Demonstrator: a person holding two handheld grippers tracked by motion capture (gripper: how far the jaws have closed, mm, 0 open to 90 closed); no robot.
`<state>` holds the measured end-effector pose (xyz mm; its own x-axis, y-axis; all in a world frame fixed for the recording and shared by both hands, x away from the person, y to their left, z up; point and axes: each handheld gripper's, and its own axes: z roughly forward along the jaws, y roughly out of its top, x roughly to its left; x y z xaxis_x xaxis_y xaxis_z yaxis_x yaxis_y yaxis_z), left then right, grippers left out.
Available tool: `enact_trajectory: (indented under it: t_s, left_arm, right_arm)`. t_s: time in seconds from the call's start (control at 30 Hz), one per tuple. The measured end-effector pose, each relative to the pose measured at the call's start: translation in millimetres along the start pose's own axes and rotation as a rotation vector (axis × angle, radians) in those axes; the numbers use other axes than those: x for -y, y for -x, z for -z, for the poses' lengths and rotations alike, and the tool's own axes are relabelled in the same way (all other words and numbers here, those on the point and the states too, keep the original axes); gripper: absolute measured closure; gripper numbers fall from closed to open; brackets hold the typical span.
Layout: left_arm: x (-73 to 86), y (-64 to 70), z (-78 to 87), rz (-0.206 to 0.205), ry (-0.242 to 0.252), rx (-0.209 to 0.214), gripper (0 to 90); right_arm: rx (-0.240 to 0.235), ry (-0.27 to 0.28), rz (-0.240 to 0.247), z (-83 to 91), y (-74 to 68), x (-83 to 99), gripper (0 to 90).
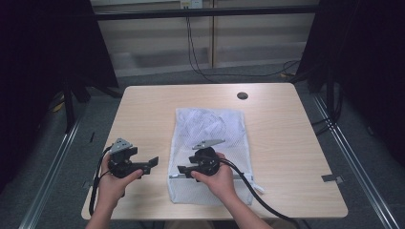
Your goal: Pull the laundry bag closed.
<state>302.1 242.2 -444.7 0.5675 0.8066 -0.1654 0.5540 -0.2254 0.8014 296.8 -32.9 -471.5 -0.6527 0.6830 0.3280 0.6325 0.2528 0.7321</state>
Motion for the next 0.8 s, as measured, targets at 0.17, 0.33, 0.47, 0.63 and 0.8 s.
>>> enact_trajectory:
  t_s: [0.17, 0.33, 0.47, 0.63, 0.8]
  left_arm:
    - [0.2, -0.5, -0.2, 0.000, -0.004, 0.003, 4.8]
    - [0.5, -0.4, -0.6, 0.004, -0.009, 0.005, 4.8]
    - [0.6, -1.1, -0.7, 0.005, -0.010, 0.001, 4.8]
    - [0.6, -2.0, -0.3, 0.006, -0.013, -0.002, 4.9]
    - [0.4, -3.1, -0.5, 0.005, -0.015, -0.007, 4.9]
  right_arm:
    - [-0.008, -0.019, -0.014, -5.1, 1.4, 0.4, 44.8]
    - [-0.040, -0.033, -0.079, -7.4, 3.3, -0.5, 50.3]
    - [-0.080, -0.065, -0.127, -10.8, 2.8, 0.9, 52.3]
    - [-0.101, -0.079, -0.158, -14.2, 2.7, 1.4, 55.9]
    - [-0.101, -0.091, -0.167, -18.0, 3.5, 2.2, 57.6]
